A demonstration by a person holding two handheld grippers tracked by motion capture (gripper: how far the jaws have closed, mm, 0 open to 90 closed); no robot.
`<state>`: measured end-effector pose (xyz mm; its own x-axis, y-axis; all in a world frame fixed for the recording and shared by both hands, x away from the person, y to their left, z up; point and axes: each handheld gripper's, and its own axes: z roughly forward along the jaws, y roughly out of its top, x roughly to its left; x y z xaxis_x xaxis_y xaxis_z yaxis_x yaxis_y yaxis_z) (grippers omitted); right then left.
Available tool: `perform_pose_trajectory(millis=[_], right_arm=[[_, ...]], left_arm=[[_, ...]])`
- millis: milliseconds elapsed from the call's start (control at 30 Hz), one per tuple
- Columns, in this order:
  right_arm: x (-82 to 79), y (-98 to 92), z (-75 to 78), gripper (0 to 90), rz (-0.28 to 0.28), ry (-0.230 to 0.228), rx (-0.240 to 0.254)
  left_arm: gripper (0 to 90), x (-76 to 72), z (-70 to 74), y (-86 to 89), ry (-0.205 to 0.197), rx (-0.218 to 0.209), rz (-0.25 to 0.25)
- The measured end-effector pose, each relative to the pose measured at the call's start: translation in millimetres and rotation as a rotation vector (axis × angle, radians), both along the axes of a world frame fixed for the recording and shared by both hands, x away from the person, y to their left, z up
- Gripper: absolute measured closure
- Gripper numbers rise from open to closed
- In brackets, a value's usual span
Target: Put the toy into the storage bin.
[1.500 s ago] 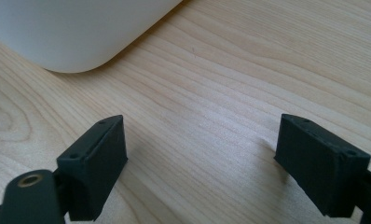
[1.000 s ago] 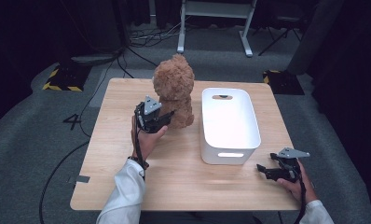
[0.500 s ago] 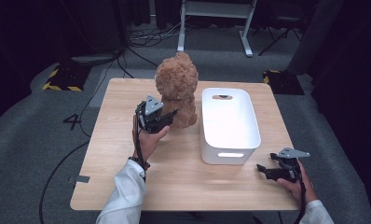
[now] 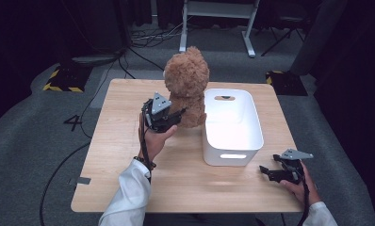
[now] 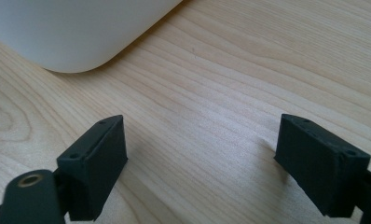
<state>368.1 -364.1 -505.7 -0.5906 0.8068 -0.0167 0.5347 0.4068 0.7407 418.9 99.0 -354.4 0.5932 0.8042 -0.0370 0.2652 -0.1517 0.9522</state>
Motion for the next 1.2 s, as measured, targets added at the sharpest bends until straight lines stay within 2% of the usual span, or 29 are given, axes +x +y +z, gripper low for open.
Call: perform_pose_trajectory(millis=[333, 700, 933, 1200], right_arm=[[0.1, -0.1, 0.0, 16.2, 0.001, -0.001, 0.000], [0.1, -0.1, 0.0, 16.2, 0.001, -0.001, 0.000], [0.1, -0.1, 0.0, 16.3, 0.001, -0.002, 0.000], [0.1, -0.1, -0.1, 16.2, 0.001, -0.002, 0.000]], left_arm=[[60.4, 3.0, 14.6, -8.8, -0.019, -0.013, -0.015], [60.4, 5.6, 23.2, -19.9, -0.028, -0.029, -0.040], [60.4, 6.8, 30.6, -25.8, -0.034, -0.055, -0.052], [60.4, 6.3, 38.2, -38.1, -0.045, -0.046, -0.075]])
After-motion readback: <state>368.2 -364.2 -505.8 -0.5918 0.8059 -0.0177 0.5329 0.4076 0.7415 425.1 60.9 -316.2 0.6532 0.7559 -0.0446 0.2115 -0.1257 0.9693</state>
